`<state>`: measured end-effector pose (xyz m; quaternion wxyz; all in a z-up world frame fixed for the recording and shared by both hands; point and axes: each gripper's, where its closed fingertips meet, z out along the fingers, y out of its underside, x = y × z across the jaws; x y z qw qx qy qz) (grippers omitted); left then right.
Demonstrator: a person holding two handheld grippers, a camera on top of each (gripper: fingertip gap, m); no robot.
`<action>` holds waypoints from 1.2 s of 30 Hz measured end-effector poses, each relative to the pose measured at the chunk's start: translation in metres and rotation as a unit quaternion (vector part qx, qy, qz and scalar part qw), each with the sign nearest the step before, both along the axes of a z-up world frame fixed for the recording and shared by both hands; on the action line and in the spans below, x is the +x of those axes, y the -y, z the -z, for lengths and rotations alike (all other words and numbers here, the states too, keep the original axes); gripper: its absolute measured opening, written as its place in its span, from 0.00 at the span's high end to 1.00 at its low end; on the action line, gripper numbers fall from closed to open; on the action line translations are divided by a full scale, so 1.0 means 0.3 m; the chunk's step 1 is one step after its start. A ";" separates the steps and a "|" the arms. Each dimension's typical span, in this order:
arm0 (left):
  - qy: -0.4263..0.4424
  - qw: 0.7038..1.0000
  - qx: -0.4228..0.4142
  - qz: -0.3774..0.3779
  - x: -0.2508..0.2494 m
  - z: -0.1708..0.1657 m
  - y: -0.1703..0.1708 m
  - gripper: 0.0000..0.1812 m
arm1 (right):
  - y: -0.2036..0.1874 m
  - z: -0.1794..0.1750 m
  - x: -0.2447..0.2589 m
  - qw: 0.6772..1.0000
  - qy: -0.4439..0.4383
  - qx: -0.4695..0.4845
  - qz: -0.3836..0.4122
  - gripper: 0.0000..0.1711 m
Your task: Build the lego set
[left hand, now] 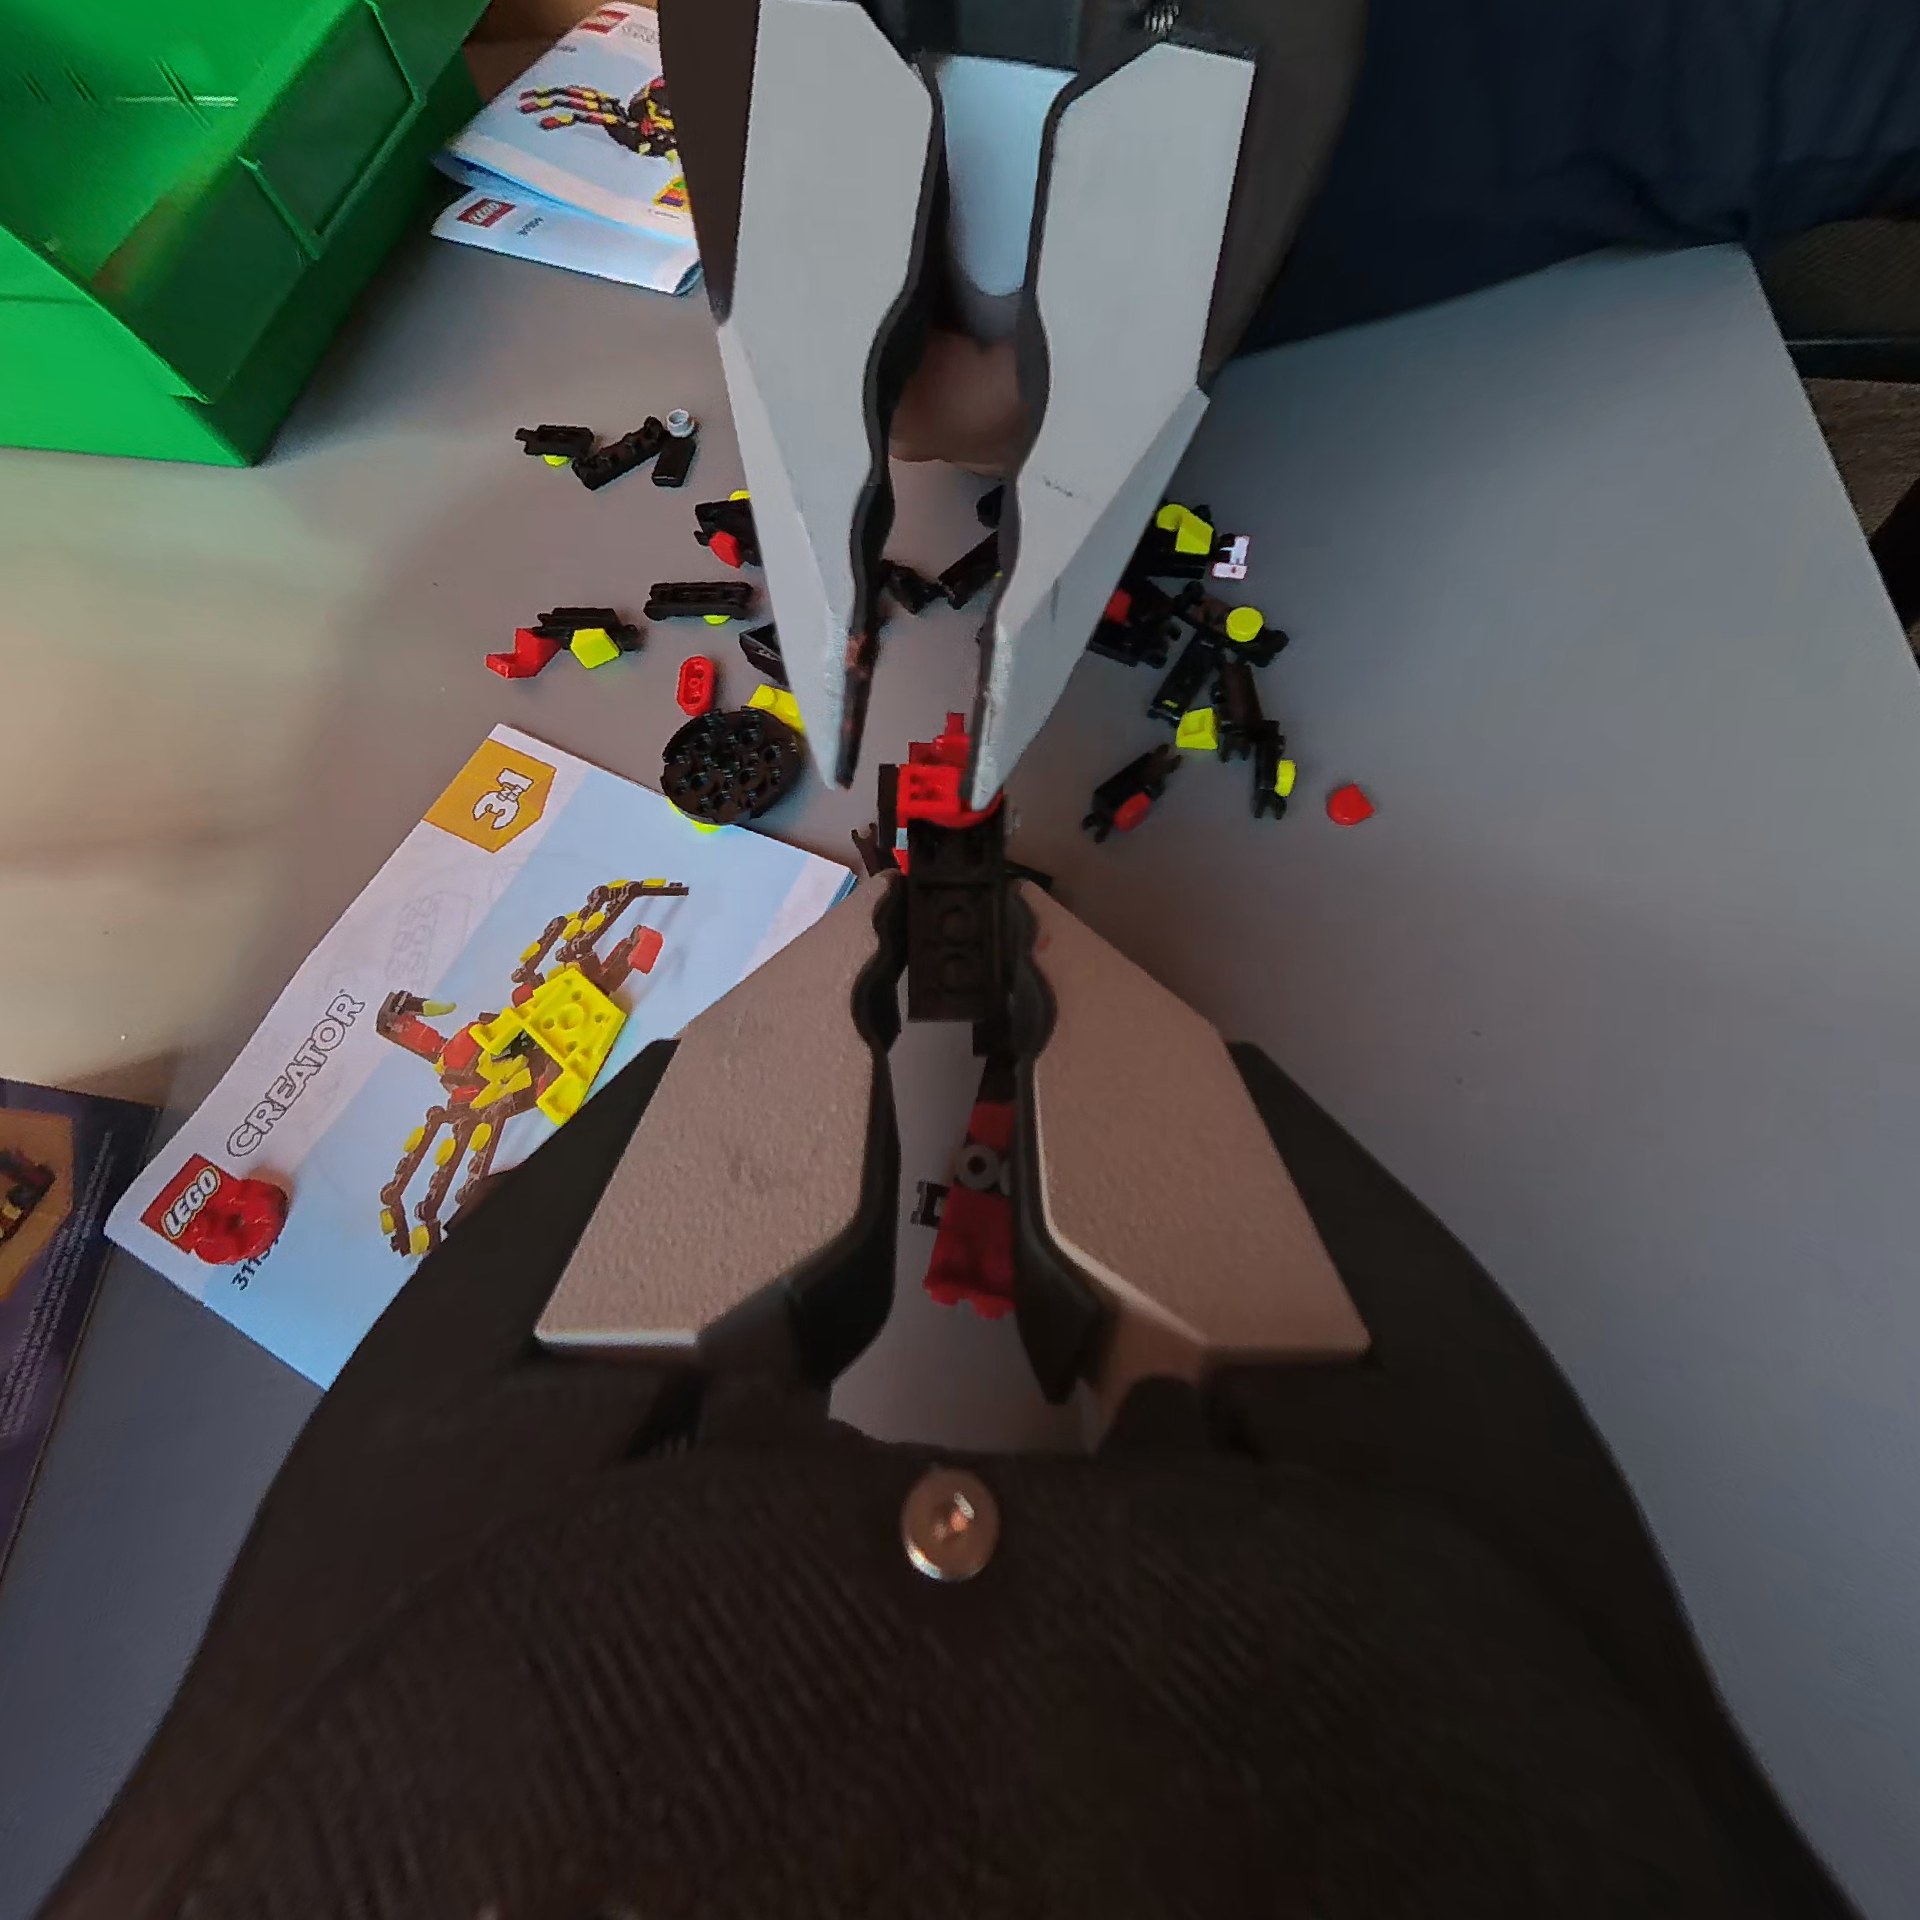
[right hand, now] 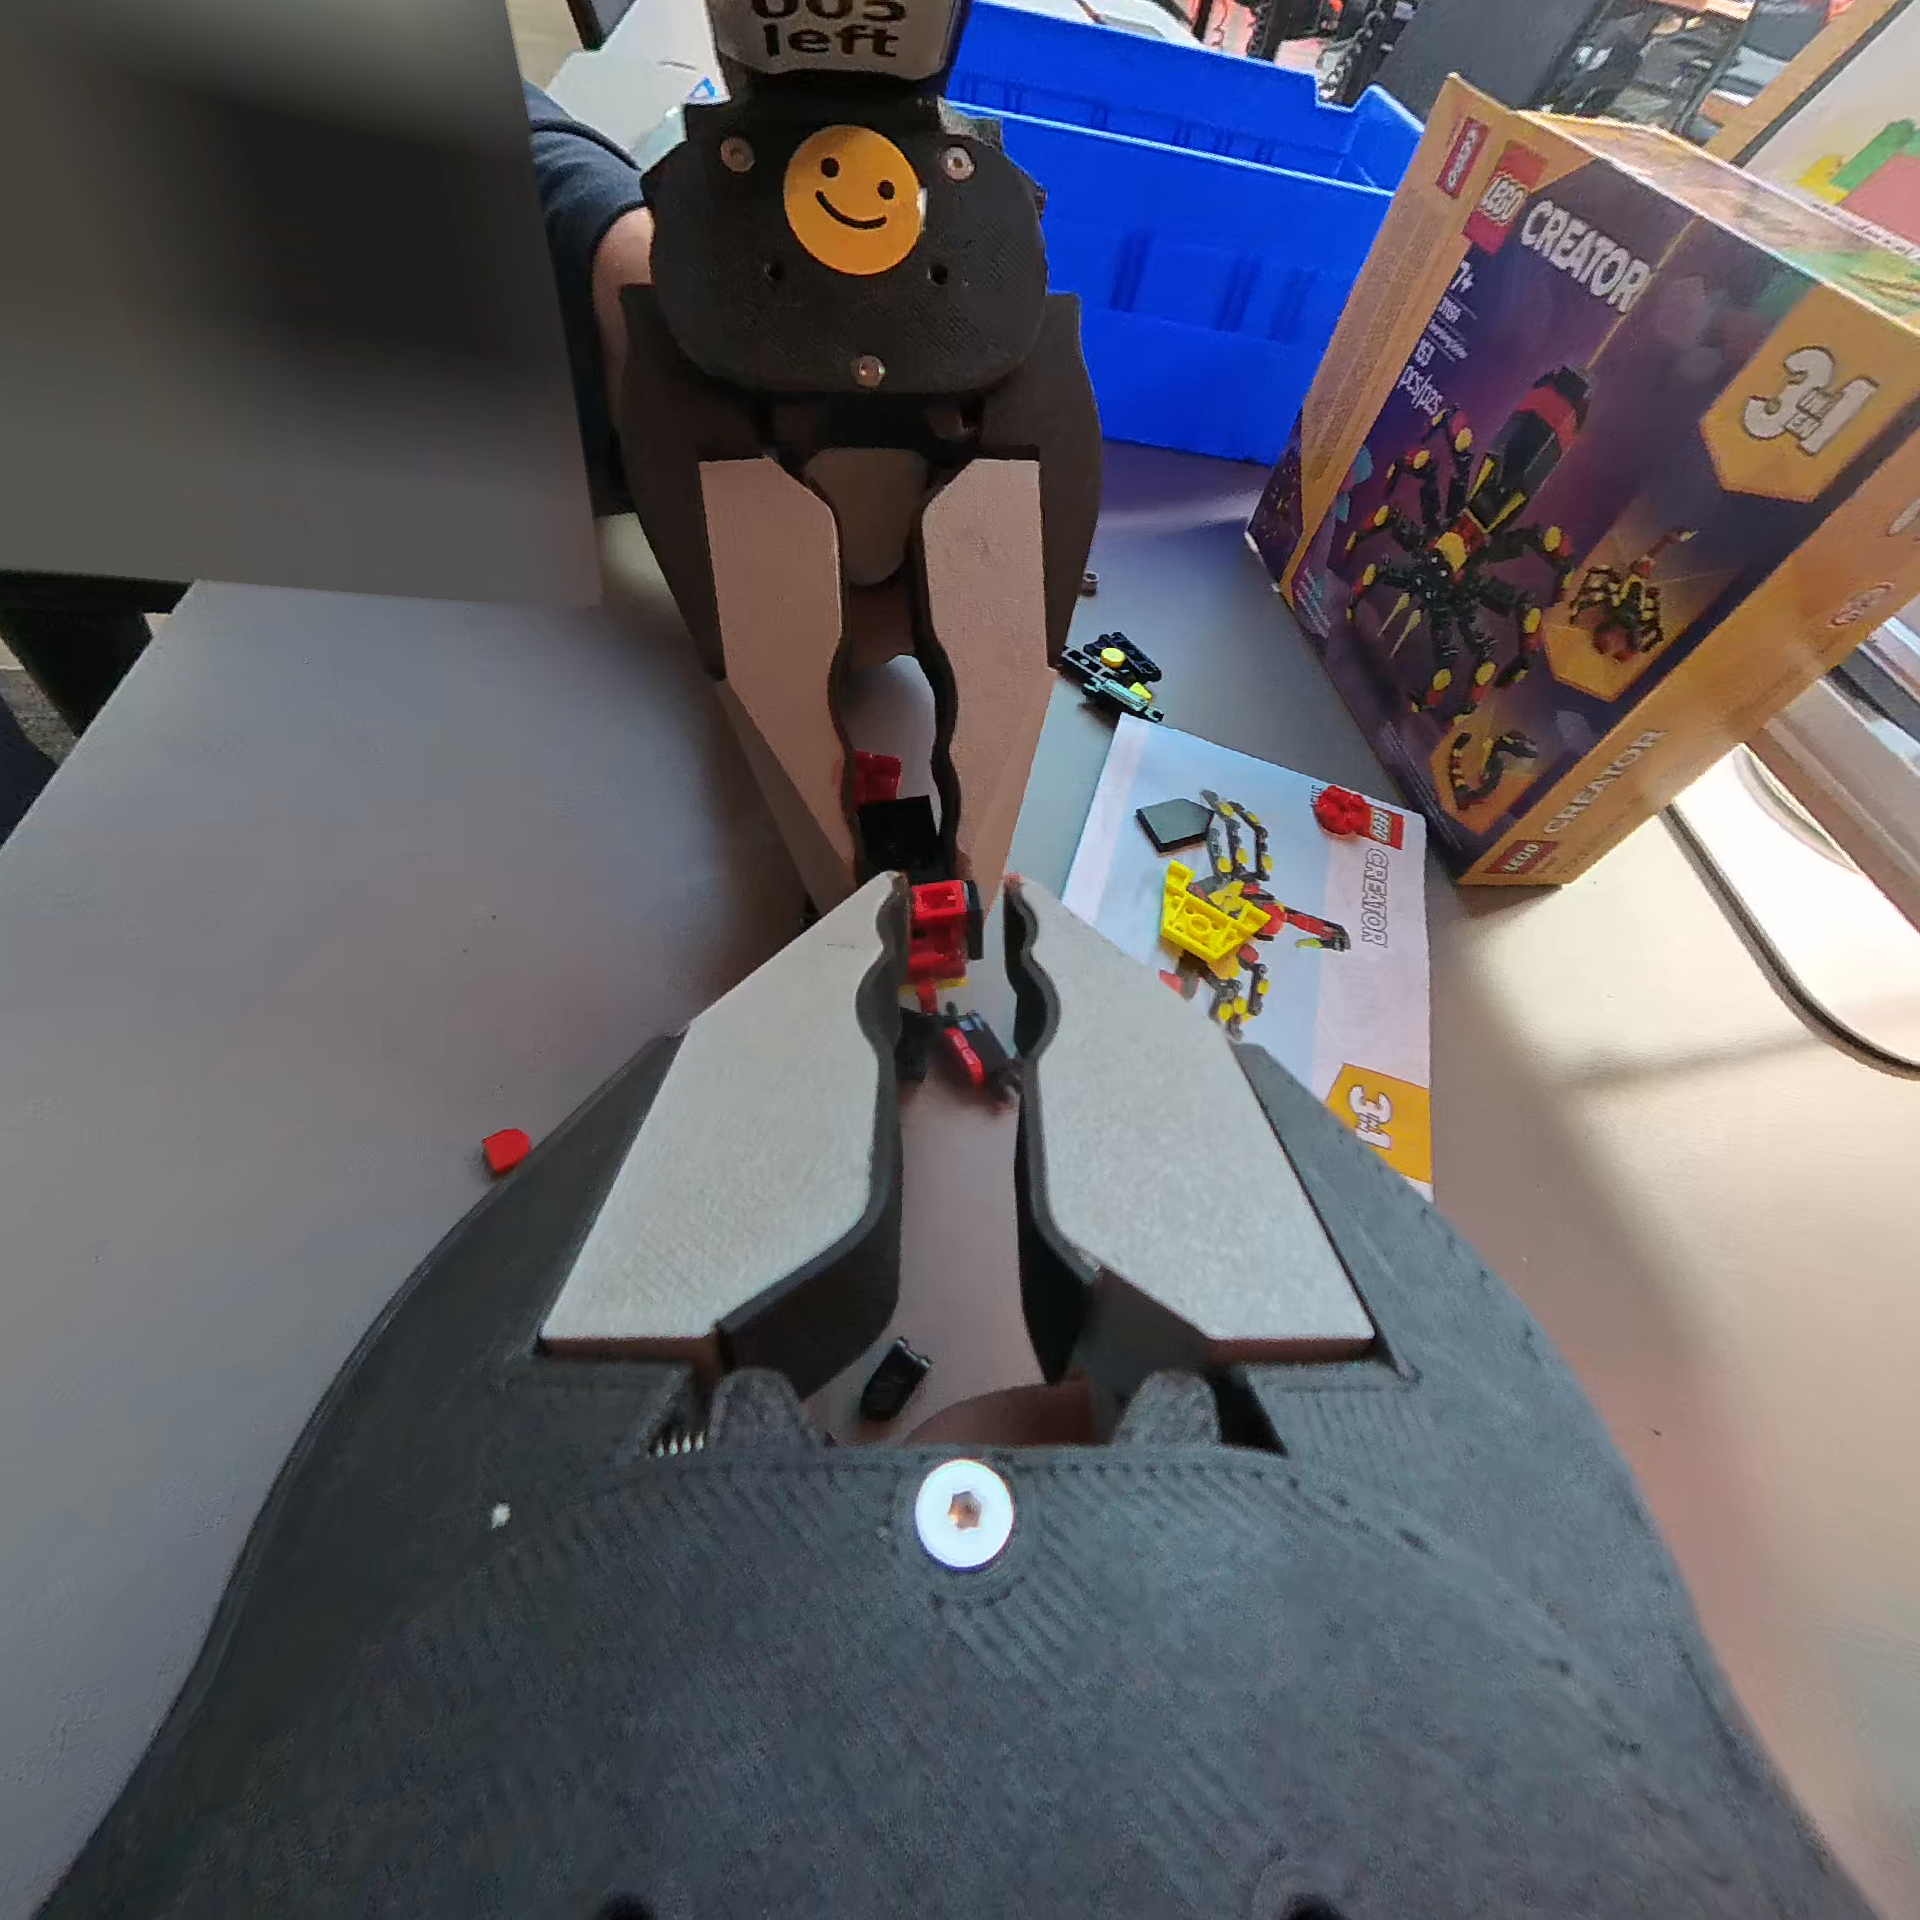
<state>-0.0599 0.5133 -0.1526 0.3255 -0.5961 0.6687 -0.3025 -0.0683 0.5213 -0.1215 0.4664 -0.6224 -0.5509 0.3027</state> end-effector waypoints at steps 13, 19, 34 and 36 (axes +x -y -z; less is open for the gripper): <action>0.018 0.994 0.112 0.010 0.002 -0.031 -0.016 0.92 | 0.002 -0.022 -0.008 0.996 -0.043 -0.083 -0.011 0.94; 0.040 0.999 0.032 0.018 -0.005 -0.050 0.001 0.92 | 0.008 -0.035 -0.022 0.996 -0.002 0.092 -0.009 0.94; 0.063 0.975 0.213 0.003 0.011 -0.075 -0.041 0.92 | -0.158 -0.131 0.039 0.945 -0.219 -0.213 0.115 1.00; 0.064 0.976 0.208 -0.017 -0.002 -0.067 -0.082 0.92 | -0.090 -0.118 0.021 0.970 -0.160 -0.173 0.065 1.00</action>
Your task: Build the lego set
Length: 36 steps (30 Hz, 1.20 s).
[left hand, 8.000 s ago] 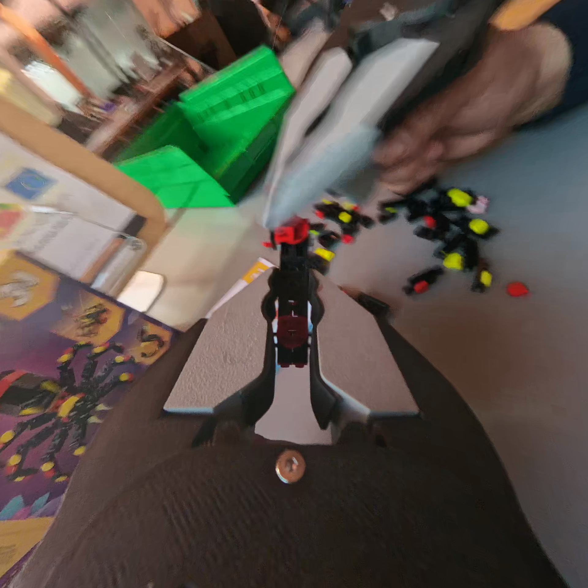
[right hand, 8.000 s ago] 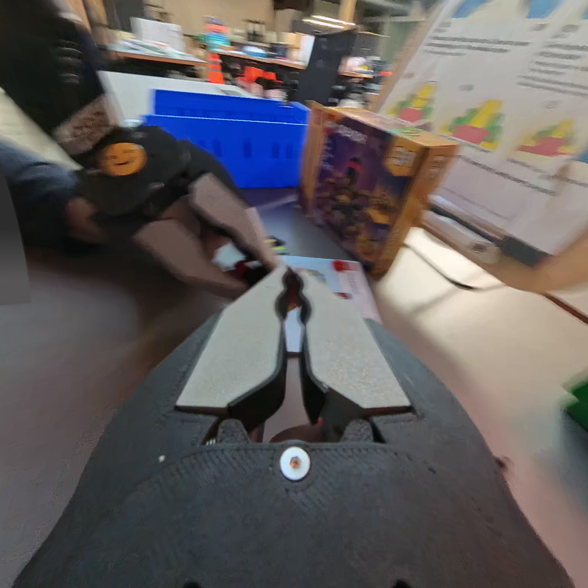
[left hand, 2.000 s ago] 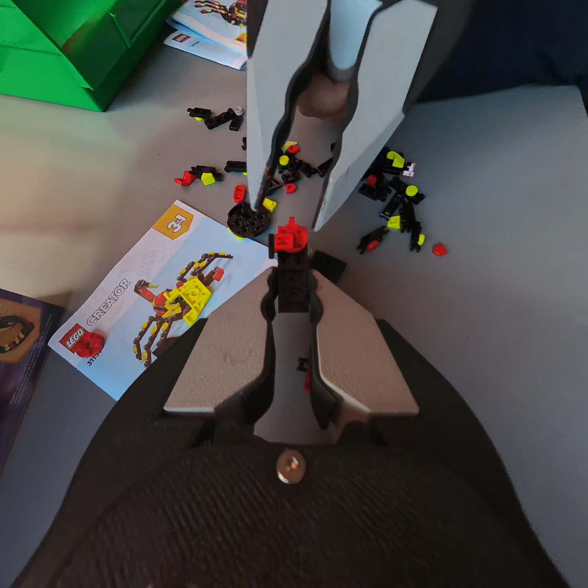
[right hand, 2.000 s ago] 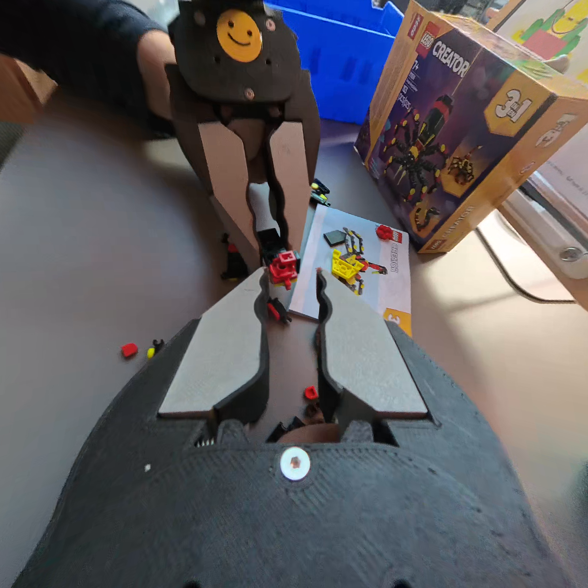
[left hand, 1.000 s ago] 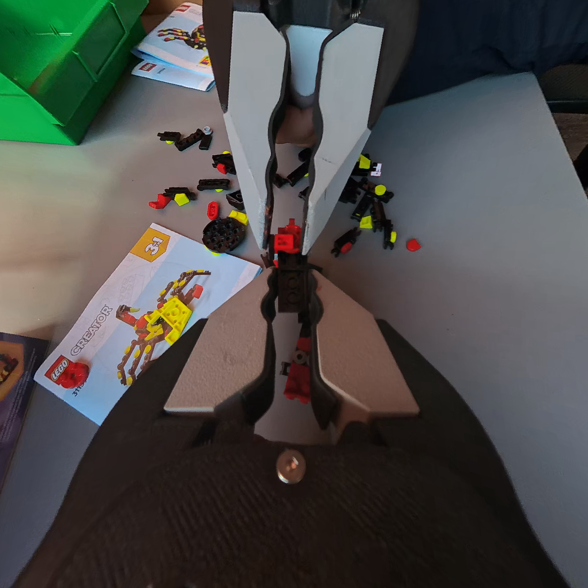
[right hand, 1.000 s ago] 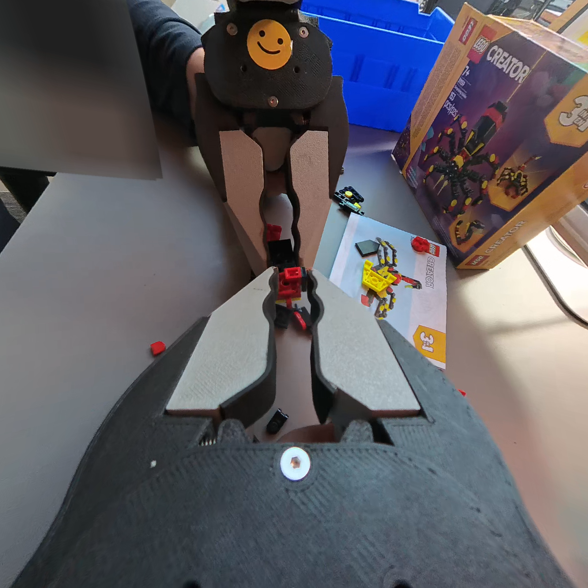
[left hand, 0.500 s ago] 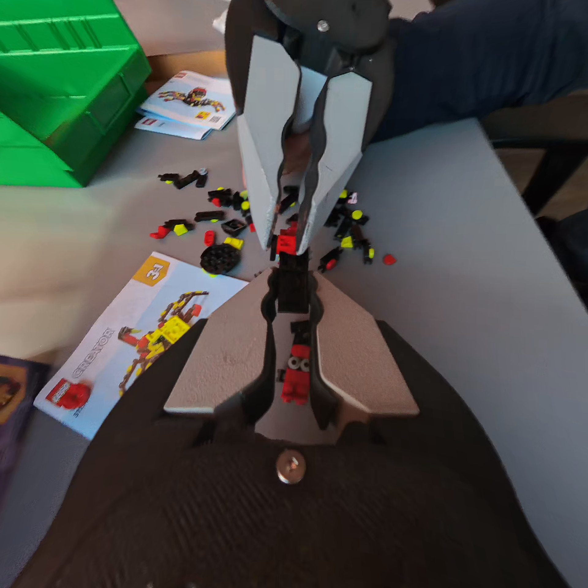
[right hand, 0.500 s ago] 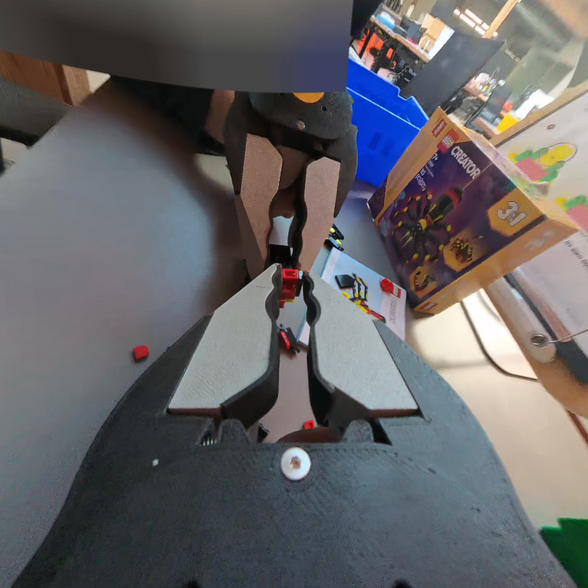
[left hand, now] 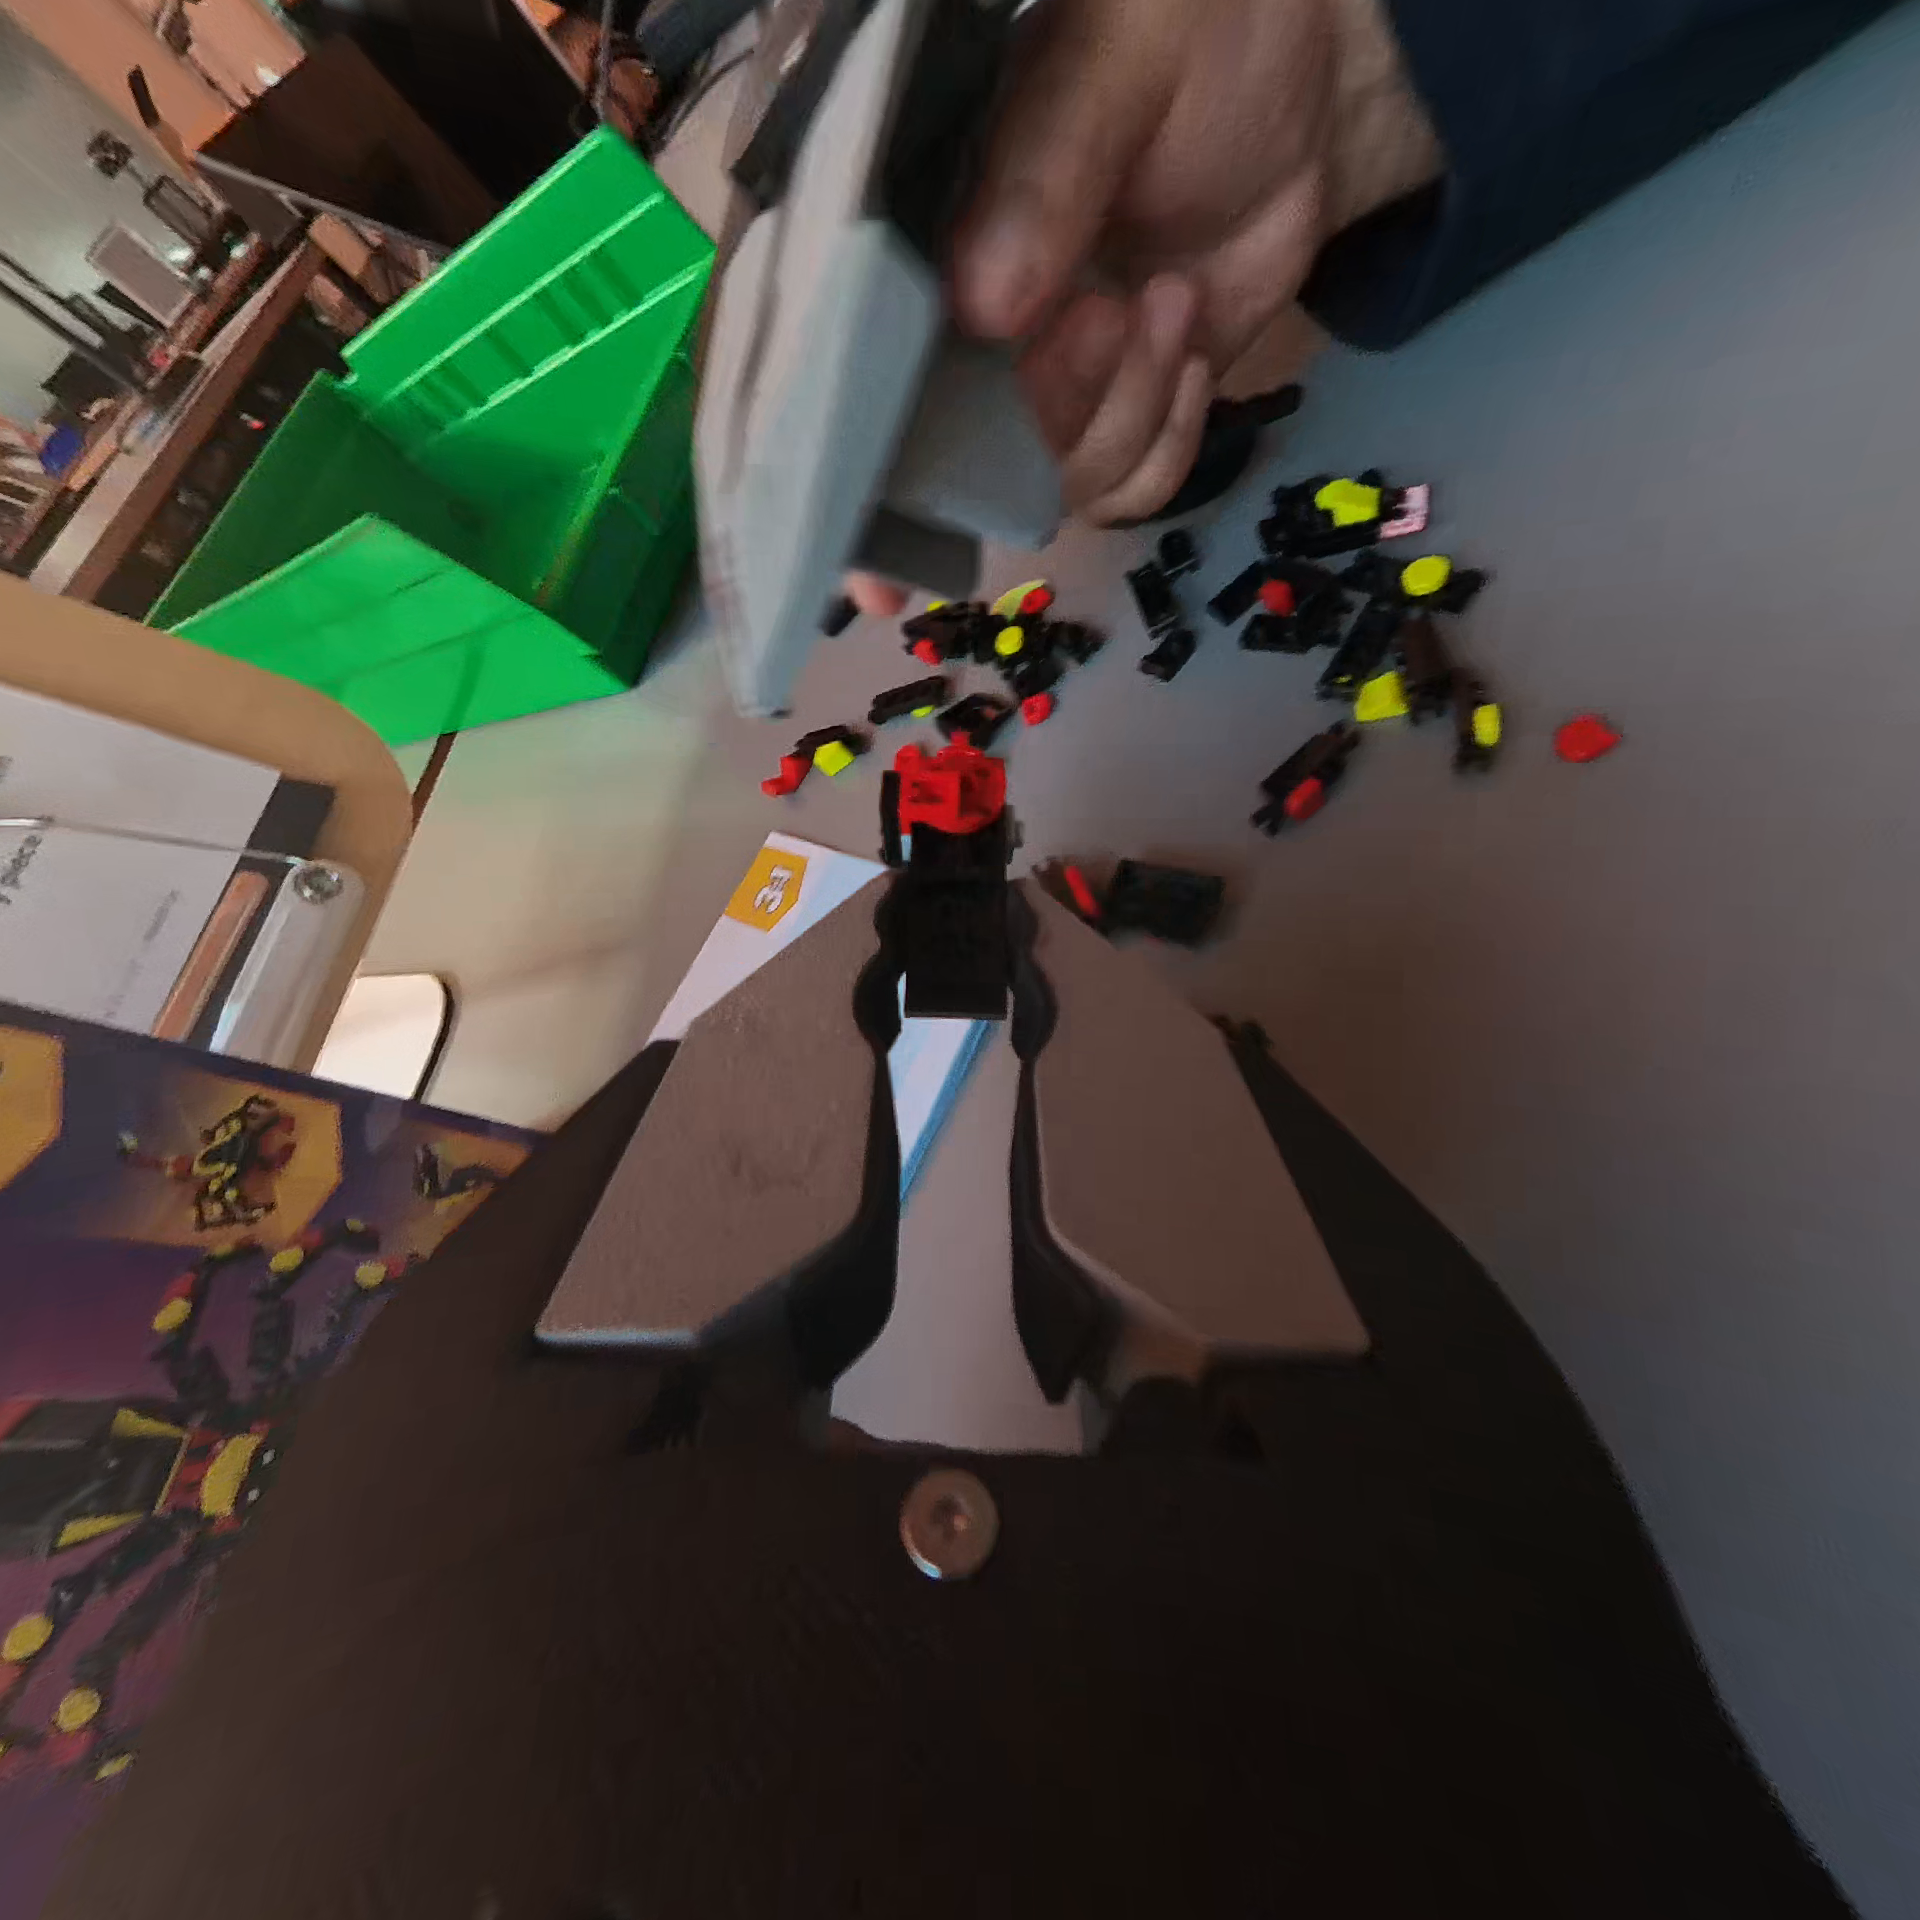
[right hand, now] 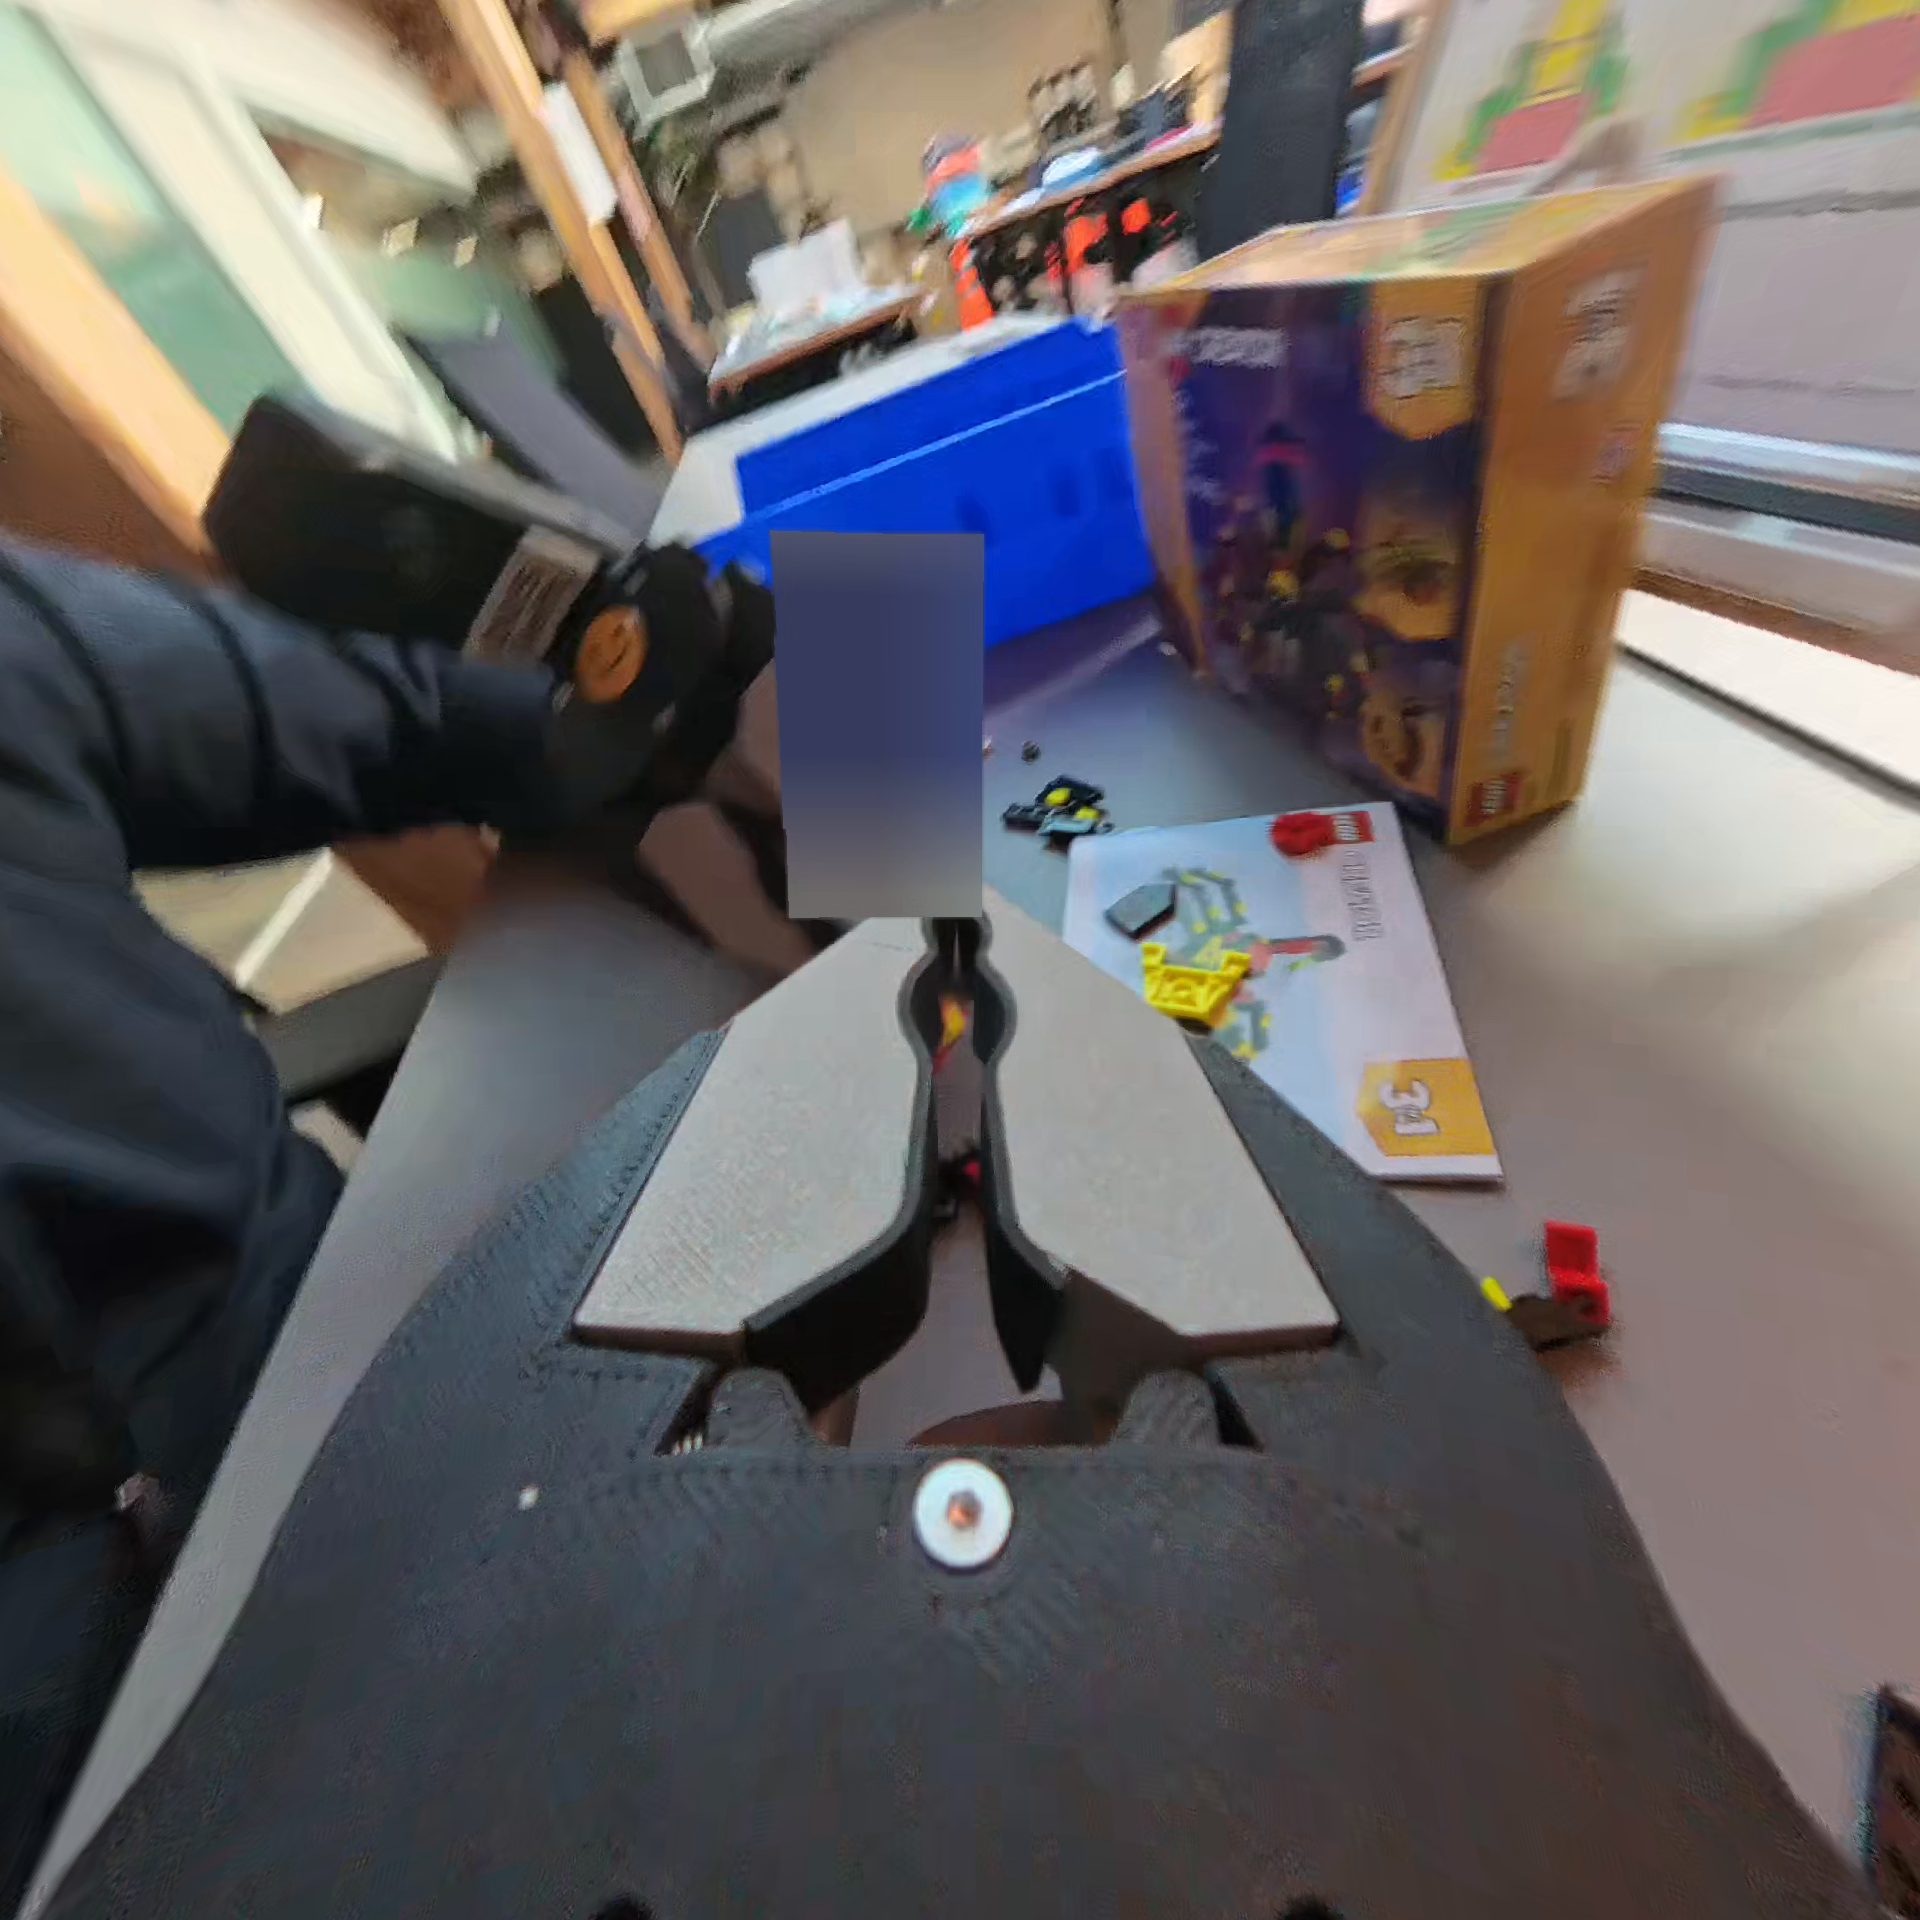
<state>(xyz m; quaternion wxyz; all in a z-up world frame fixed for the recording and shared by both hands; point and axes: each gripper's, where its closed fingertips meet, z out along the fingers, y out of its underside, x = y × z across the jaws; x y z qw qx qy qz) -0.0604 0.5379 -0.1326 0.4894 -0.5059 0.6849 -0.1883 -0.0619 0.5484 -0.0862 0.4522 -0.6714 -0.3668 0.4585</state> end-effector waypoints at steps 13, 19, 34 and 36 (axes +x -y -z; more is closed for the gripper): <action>0.228 0.939 0.253 0.048 -0.043 -0.241 0.026 0.92 | 0.089 -0.075 -0.088 0.965 0.083 0.245 0.047 0.95; 0.259 0.923 0.284 0.026 -0.050 -0.289 0.020 0.92 | 0.096 -0.135 -0.099 0.964 0.026 0.250 0.084 0.94; 0.280 0.898 0.337 0.038 -0.051 -0.312 0.076 0.92 | 0.199 -0.165 -0.178 0.827 0.138 0.527 0.135 0.94; 0.268 0.901 0.339 0.036 -0.045 -0.300 0.066 0.92 | 0.193 -0.153 -0.178 0.834 0.139 0.518 0.131 0.94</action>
